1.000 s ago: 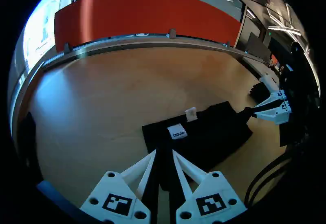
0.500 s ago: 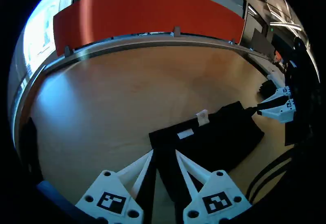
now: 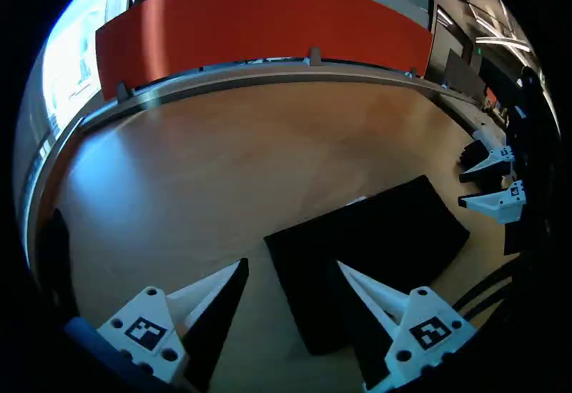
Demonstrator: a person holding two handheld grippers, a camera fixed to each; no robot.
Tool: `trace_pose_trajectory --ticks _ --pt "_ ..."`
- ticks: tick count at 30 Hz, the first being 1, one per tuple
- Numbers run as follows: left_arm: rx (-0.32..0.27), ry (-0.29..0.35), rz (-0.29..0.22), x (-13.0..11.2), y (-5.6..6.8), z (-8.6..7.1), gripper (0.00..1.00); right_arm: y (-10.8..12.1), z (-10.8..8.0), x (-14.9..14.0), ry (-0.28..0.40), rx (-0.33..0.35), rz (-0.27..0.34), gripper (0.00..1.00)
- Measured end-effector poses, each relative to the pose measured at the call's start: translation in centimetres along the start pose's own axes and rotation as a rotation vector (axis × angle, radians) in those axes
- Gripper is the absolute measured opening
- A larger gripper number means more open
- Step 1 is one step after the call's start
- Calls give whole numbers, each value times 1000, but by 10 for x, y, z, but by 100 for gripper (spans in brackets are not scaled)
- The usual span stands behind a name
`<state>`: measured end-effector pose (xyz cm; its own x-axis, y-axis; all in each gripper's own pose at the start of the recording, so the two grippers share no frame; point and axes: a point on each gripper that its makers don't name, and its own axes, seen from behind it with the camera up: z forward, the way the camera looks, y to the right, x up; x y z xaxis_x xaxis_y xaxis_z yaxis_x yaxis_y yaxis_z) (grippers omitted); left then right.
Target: Fold towel
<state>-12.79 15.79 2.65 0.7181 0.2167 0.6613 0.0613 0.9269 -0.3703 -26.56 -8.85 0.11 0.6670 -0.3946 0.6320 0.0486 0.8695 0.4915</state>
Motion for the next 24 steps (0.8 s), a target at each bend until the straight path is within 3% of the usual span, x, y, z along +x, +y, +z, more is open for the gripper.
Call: trace_pose_trajectory --ticks 5,24 --pt "1 1 -11 -3 0 -4 89 -1 -4 0 5 1 -2 69" --pt "26 3 -42 -33 0 -39 89 -21 -31 -29 0 13 23 69"
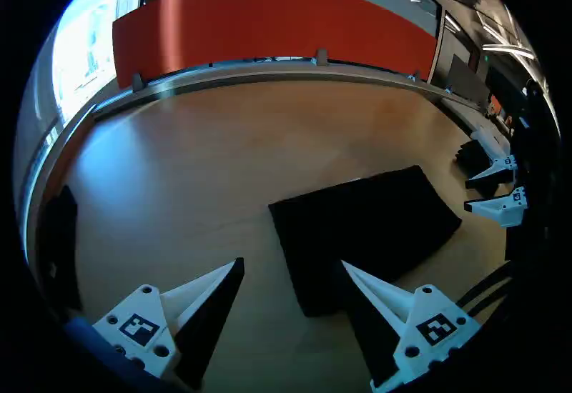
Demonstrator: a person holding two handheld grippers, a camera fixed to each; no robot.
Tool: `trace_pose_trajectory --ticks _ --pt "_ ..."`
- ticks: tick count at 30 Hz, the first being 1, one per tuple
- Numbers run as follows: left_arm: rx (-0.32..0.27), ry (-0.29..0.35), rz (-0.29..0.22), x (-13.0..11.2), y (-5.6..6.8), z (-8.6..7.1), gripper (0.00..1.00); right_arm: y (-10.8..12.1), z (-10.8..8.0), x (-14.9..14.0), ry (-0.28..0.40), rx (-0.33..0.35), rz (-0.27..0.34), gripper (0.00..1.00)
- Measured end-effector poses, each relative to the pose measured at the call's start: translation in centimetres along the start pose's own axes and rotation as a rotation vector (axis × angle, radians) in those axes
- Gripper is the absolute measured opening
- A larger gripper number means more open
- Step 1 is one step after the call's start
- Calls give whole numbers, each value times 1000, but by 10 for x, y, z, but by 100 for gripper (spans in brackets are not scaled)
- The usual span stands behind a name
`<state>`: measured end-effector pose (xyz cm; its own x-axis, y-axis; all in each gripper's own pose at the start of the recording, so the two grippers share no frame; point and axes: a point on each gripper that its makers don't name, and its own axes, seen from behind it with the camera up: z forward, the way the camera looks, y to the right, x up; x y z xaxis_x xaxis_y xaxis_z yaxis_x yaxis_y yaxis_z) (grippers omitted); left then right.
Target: Fold towel
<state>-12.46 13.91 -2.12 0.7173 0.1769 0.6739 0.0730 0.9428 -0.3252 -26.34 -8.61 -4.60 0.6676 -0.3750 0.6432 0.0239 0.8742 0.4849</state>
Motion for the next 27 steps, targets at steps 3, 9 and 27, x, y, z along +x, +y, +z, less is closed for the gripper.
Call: trace_pose_trajectory --ticks 3,9,27 --pt "1 -1 -5 -5 1 -4 90 -3 -3 -4 -1 4 4 69" --pt "7 -3 -14 -10 1 -8 89 -6 -4 -7 -2 16 -3 69" --pt "43 3 -43 -26 -4 -31 89 -10 5 -32 -57 89 -104 69"
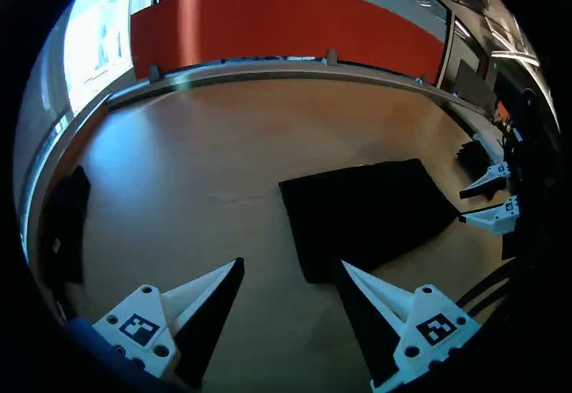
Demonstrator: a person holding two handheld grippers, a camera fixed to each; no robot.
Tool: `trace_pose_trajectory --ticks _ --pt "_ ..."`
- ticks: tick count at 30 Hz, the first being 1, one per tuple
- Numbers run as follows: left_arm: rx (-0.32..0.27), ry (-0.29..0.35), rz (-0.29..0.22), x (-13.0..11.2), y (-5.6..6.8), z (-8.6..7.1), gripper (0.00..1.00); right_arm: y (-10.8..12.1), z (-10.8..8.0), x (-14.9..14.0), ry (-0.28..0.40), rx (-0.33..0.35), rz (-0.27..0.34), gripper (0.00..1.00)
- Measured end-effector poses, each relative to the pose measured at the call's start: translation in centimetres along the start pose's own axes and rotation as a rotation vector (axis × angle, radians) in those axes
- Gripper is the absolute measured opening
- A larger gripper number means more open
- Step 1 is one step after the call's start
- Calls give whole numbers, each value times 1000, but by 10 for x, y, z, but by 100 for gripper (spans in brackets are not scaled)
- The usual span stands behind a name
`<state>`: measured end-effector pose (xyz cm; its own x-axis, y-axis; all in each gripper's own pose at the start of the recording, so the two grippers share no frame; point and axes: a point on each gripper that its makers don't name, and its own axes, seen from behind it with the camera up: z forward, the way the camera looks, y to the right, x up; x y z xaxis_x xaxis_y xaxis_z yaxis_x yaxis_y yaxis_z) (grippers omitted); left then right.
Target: Fold towel
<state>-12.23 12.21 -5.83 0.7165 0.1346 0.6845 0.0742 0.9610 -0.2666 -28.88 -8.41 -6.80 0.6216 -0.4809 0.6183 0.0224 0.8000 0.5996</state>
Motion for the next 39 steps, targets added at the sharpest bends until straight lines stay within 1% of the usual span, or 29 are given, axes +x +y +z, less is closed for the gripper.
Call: trace_pose_trajectory --ticks 8,12,18,22,26,32,34,36,39 --pt "18 -1 -32 -10 -8 -12 89 0 3 -5 -21 30 -24 69" --pt "26 -4 -38 -14 -11 -16 90 -1 4 -11 -40 49 -31 63" --pt "33 -8 -49 -20 -14 -22 89 2 6 -16 -53 54 -48 50" --pt "35 -10 -55 -23 -16 -24 90 3 7 -17 -58 61 -63 48" --pt "39 -11 -59 -25 -17 -26 89 3 10 -17 -58 65 -71 41" --pt "44 -12 -68 -28 -20 -31 89 4 11 -16 -58 70 -76 22" --pt "46 -13 -72 -30 -21 -33 89 4 11 -16 -57 70 -80 14" --pt "48 -14 -75 -31 -22 -34 90 4 11 -15 -56 71 -83 10" --pt "51 -15 -77 -32 -23 -36 89 3 10 -14 -55 71 -83 8"
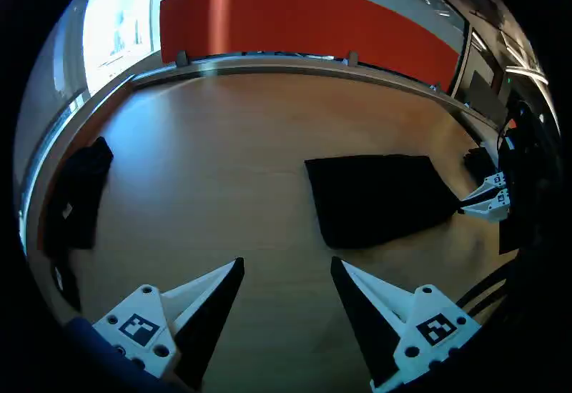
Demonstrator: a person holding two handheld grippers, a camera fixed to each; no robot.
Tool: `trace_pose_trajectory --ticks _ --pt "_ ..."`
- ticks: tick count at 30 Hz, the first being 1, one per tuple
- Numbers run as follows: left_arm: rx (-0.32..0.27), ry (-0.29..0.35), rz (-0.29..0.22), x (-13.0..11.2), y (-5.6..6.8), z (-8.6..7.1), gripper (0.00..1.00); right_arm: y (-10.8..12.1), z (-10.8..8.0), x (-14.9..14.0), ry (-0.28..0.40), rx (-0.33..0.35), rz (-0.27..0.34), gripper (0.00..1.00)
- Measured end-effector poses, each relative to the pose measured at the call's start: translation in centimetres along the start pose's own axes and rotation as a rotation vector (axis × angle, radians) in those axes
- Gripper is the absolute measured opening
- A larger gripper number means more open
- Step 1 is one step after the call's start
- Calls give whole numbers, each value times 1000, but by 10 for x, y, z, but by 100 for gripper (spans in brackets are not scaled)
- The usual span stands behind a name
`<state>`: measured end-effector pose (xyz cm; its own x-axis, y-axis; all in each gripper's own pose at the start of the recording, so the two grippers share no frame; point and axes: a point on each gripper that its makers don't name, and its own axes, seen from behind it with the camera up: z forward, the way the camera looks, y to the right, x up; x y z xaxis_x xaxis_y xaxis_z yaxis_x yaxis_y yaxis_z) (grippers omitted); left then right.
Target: Fold towel
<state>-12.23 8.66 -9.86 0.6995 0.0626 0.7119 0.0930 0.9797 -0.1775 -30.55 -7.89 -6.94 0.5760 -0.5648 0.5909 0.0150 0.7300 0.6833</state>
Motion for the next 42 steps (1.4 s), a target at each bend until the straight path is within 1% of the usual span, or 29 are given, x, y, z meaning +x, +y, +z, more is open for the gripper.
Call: trace_pose_trajectory --ticks 6,12,15,23,28,32,42 --pt "4 0 -6 0 -3 -3 89 -1 0 7 14 -11 -7 6" --pt "7 5 -12 2 -6 -6 89 -1 -9 26 46 -26 -31 6" --pt "8 9 -15 3 -7 -8 89 -2 -15 43 71 -33 -54 6" --pt "14 17 -28 6 -10 -13 89 -12 -30 99 152 -42 -128 6" --pt "16 24 -34 8 -11 -17 89 -22 -35 130 196 -30 -174 6" --pt "19 29 -37 9 -12 -19 89 -28 -38 148 222 -18 -199 6" --pt "27 40 -50 11 -18 -27 89 -41 -33 166 230 15 -245 6"
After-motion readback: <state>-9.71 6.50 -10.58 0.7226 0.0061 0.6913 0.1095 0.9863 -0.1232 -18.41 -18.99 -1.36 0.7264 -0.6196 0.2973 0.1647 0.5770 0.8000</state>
